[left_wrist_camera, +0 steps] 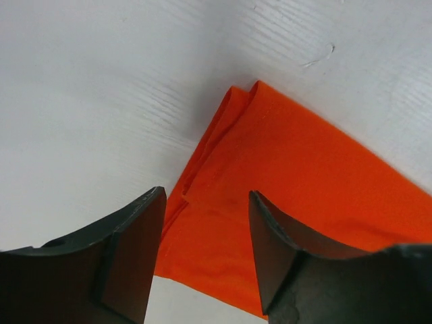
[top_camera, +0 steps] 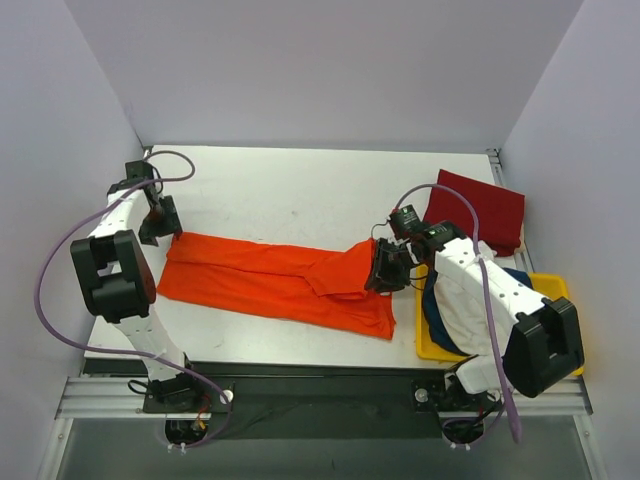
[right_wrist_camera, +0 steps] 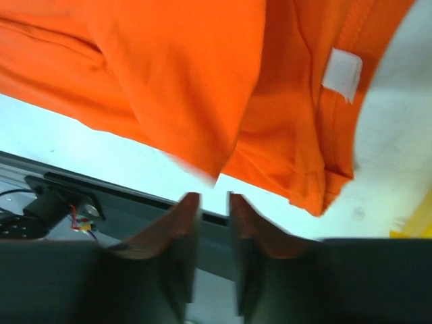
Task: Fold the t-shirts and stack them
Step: Fold the other side of the tshirt into a rectangle
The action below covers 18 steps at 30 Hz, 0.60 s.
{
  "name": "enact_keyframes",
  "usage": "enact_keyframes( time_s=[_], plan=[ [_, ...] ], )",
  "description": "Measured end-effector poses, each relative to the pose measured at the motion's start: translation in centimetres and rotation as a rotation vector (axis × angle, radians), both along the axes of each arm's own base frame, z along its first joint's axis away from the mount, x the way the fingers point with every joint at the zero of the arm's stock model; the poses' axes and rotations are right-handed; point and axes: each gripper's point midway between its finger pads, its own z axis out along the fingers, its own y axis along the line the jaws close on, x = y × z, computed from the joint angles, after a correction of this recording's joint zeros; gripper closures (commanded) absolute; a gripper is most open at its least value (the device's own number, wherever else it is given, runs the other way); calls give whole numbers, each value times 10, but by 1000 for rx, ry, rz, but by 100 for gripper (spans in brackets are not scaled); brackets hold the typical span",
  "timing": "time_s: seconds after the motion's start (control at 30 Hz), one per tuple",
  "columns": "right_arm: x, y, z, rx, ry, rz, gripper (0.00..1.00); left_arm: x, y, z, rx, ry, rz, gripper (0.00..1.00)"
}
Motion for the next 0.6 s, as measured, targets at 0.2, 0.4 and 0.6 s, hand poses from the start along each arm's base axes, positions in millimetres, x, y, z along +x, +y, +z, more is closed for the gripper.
enact_keyframes(
  time_s=[0.2, 0.4, 0.6],
  plan=[
    [-23, -9, -15, -113, 42, 94, 59, -5, -4, 3, 3, -1, -4, 32],
    [-7, 18, 9, -138, -50, 245, 59, 4, -40, 33, -17, -99, -77, 32],
    [18, 88, 8, -81, -147, 436, 61, -13, -73, 10, -122, -61, -113, 32]
  ],
)
